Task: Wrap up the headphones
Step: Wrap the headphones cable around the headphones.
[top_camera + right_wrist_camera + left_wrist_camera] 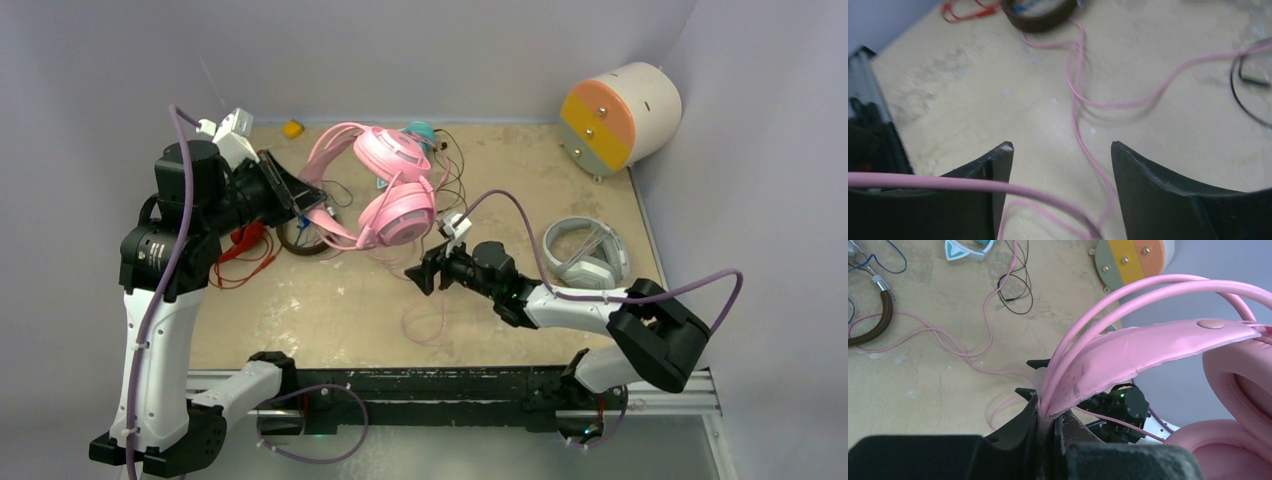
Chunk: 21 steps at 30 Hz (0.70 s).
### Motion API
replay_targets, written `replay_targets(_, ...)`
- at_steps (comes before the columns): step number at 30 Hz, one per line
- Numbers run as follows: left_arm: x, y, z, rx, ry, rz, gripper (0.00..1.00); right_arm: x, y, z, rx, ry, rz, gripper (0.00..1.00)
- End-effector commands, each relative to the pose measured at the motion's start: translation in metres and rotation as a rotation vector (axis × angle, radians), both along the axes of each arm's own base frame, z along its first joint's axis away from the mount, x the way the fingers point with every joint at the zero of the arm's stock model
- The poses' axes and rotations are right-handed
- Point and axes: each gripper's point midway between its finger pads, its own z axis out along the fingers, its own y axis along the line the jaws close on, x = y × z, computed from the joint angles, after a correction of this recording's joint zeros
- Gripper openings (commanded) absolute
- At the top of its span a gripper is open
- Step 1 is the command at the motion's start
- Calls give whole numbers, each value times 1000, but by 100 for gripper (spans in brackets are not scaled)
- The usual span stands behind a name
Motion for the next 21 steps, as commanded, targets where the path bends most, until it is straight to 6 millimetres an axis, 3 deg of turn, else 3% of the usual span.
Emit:
replay_targets(1, -10, -11, 28, -86, -67, -54, 0, 2, 35, 77, 169, -136, 127, 68)
replay_targets(5, -13, -19, 24, -114, -59, -107, 0, -11, 37, 87, 198, -141, 188, 44)
replay_targets(7, -14, -23, 20, -121, -66, -133, 0, -14, 34, 92, 211, -141, 187, 25)
replay_targets(11, -21, -29, 7, -105, -85, -211, 0, -19, 22, 96, 223, -115, 153, 3)
replay_targets(21, -39, -44, -34, -110, -45, -379, 0, -24, 8, 121, 212, -95, 120, 0)
